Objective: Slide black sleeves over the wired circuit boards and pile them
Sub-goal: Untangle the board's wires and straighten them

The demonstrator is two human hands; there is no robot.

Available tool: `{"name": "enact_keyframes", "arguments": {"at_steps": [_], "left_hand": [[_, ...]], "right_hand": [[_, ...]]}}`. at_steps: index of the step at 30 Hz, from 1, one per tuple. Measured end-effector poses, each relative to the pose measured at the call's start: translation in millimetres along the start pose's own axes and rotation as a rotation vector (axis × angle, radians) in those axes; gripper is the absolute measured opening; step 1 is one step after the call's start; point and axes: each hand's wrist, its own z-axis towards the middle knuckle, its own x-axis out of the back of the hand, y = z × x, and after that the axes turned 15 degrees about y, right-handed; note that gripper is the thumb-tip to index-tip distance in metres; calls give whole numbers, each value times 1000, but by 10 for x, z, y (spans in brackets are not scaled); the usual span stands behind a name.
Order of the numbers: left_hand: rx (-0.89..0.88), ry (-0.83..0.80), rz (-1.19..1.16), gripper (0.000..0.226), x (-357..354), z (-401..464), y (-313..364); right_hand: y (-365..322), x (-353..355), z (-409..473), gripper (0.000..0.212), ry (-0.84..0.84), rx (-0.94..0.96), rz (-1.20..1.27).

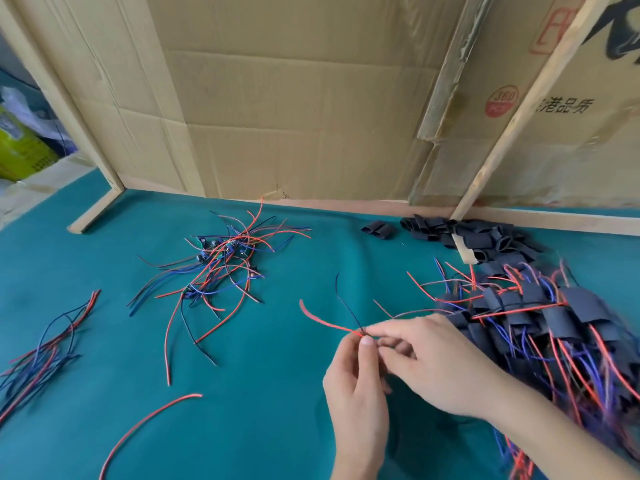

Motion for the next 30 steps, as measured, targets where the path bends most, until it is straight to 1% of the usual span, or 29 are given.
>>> {"name": "enact_keyframes", "arguments": {"at_steps": [1,3,4,6,7,9,12,16,20,22,23,24,25,26,27,28,29,30], "left_hand": [[-4,8,27,34,5,-1,-17],[19,27,38,33,0,3,-13],[37,33,30,30,-7,0,4],[71,36,17,25,-39,-20,35],[81,38,14,24,-51,-30,51],[94,34,9,23,-56,-41,65],[100,21,12,21,-53,-38,85],[78,-12,22,21,-34,-36,81],[61,6,28,23,-47,-22,31],[61,20,22,23,-46,-30,10],[63,26,17,23,-44,-33,8],[58,32,14,23,-42,-35,6],[46,42,12,24,-48,-32,0],[29,56,14,25,-56,-31,-11],[16,68,18,26,-63,-28,-17],[9,77,16,28,-71,-28,-18],[5,81,13,29,-74,-28,-15],[1,83,7,31,-82,-32,-10]], "right_hand": [[-18,46,61,25,-8,31,-82],[3,132,276,35,64,76,-217],[44,171,435,34,114,78,-248],[195,231,861,20,174,45,-336],[279,239,1102,23,157,12,-408],[464,202,1534,36,63,-100,-535],[698,69,1935,39,-39,-248,-660],[864,-69,2062,56,-115,-341,-658],[903,-136,2015,68,-57,-387,-601],[865,-88,1959,65,0,-389,-562],[844,-52,1935,56,45,-375,-517],[804,-19,1904,36,121,-361,-480],[745,34,1854,13,206,-342,-447],[672,86,1790,20,315,-324,-400],[579,136,1689,32,409,-323,-370],[505,179,1571,35,502,-310,-337],[433,211,1434,29,576,-280,-305],[384,245,1282,20,616,-242,-254]]}}
